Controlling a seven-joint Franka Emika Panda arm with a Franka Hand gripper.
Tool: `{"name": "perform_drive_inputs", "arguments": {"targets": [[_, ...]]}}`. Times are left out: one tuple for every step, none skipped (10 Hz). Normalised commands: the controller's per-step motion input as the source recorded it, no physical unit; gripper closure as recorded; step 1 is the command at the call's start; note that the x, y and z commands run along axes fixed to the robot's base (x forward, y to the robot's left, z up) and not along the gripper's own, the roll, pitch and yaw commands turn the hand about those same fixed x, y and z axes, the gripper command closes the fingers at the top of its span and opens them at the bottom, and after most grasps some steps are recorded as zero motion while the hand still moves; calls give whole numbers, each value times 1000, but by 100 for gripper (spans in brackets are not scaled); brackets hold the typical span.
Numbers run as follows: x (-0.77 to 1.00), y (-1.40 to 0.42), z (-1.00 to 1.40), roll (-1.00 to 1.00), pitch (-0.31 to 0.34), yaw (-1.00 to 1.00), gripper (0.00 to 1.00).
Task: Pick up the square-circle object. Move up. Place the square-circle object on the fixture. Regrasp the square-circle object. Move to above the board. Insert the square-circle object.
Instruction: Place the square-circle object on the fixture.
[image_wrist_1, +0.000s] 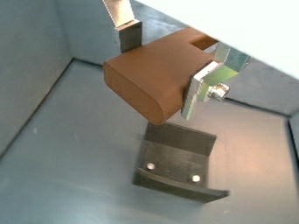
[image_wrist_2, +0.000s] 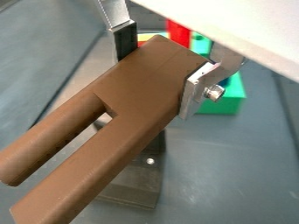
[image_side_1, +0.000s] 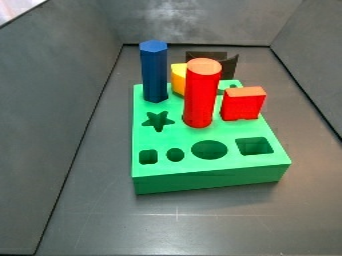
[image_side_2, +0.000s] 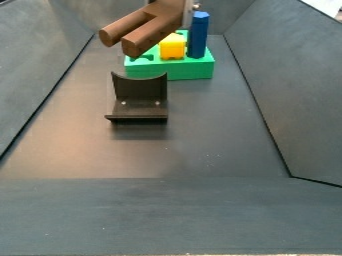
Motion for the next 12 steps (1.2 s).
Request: {"name": "perform_drive_inputs", "arguments": {"targets": [[539, -41, 4, 52, 96, 1000, 100], [427, -31, 5, 55, 116, 1000, 100], [318, -23, 8, 60, 141, 1000, 100], [181, -19, 10, 69, 189, 1000, 100], [481, -702, -301, -1000, 200, 334, 100], [424, -612, -272, -1000, 191, 252, 100], [392, -429, -214, -1000, 193, 236, 100], [301, -160, -90, -1000, 205, 209, 100], [216, -92, -46, -1000, 218, 190, 100], [140, -40, -38, -1000, 226, 172, 100], [89, -7, -26, -1000, 227, 152, 100], [69, 12, -18, -1000, 235, 124, 100]]}}
